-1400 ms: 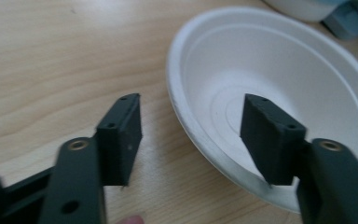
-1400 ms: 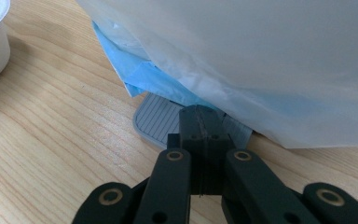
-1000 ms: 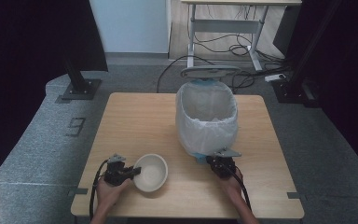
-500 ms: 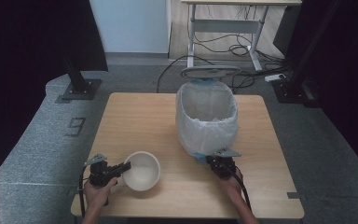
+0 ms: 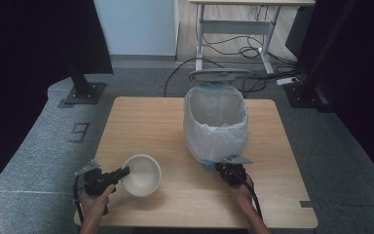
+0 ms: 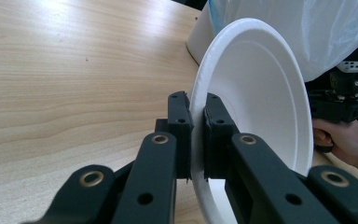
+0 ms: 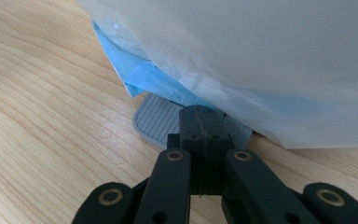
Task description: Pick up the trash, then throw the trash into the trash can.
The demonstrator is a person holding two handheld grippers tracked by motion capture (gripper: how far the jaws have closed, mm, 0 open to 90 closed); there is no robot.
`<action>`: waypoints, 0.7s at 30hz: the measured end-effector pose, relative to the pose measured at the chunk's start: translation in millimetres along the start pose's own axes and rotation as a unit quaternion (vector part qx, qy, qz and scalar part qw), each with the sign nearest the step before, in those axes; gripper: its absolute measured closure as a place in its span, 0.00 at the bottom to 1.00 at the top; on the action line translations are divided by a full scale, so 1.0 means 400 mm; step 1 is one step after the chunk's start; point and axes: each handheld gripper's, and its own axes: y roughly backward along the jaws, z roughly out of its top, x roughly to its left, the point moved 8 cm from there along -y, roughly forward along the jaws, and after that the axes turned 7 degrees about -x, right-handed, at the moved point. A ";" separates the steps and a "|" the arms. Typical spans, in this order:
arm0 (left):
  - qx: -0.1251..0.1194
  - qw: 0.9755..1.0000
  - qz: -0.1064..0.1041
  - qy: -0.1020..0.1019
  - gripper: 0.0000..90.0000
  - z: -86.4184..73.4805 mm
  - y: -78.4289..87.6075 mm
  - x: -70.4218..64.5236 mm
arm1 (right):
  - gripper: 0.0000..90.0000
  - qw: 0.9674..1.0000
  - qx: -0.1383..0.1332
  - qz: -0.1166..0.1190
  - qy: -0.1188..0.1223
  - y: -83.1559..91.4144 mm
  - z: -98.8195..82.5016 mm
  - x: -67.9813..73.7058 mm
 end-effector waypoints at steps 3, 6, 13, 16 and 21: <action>-0.001 1.000 0.001 -0.001 0.94 0.002 0.002 0.000 | 0.99 1.000 0.000 0.000 0.000 0.000 0.000 0.000; -0.002 1.000 0.002 -0.002 0.94 0.002 0.003 0.000 | 0.99 1.000 0.000 0.000 0.000 0.000 0.000 0.000; -0.009 1.000 -0.001 -0.005 0.94 0.009 0.006 -0.009 | 0.99 1.000 0.000 -0.001 0.000 0.000 0.000 0.000; -0.014 1.000 -0.003 -0.006 0.94 0.016 0.008 -0.012 | 0.99 1.000 0.000 0.000 0.000 0.000 0.000 0.000; -0.022 1.000 -0.009 -0.005 0.94 0.026 0.012 -0.020 | 0.99 1.000 0.000 0.000 0.000 0.000 0.000 0.000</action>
